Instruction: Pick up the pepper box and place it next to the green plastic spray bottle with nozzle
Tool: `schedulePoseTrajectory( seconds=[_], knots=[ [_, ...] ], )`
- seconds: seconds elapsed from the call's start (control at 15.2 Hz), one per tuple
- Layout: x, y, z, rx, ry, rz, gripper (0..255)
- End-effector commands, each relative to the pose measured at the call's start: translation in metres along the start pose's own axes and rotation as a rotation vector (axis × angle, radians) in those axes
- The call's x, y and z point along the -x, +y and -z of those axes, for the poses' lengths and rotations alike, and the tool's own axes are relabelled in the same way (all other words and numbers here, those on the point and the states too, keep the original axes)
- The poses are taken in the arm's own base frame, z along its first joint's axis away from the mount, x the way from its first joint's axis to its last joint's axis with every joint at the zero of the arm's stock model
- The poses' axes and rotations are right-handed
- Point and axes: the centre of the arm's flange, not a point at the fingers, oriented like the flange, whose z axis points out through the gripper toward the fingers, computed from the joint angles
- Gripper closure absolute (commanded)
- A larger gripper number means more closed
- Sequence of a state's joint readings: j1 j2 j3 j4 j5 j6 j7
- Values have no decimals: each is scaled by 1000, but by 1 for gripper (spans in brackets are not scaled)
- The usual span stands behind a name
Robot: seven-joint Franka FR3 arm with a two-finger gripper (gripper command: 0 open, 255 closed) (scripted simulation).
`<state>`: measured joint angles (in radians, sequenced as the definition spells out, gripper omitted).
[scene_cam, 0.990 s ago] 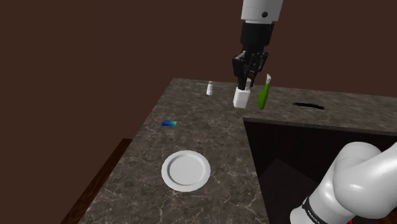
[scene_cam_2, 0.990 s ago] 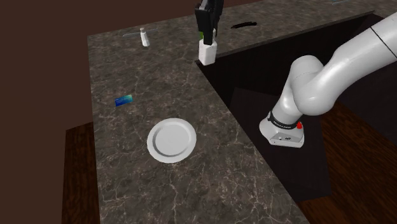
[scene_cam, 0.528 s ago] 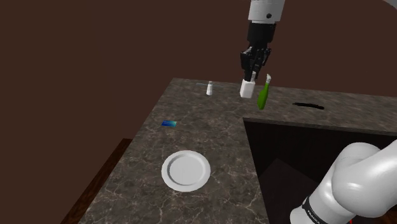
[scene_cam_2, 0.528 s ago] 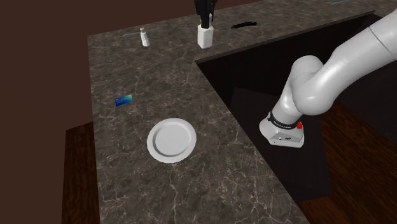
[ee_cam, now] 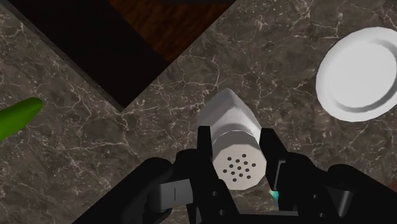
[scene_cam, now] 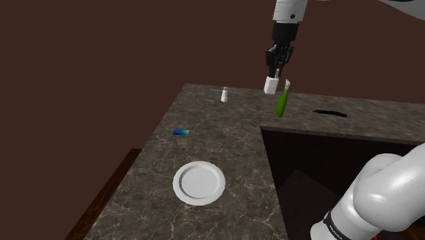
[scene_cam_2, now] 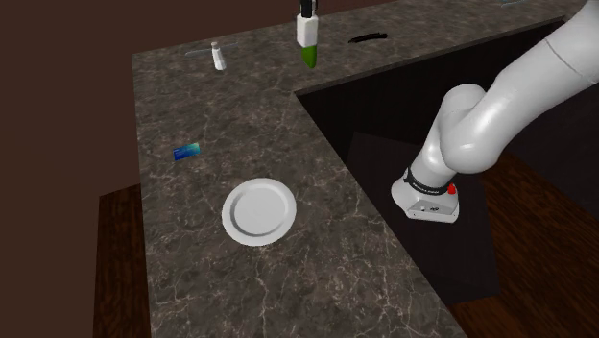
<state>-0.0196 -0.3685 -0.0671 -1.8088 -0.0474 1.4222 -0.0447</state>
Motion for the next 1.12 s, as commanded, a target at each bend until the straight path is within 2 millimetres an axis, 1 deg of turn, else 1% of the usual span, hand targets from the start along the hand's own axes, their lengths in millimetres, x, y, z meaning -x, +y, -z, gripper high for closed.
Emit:
schedulePoseTrajectory(
  seconds=[0.0, 1.06],
  knots=[
    [-11, 27, -2, 1, 0, 1, 255],
    [-93, 221, -4, 1, 0, 1, 255]
  ],
)
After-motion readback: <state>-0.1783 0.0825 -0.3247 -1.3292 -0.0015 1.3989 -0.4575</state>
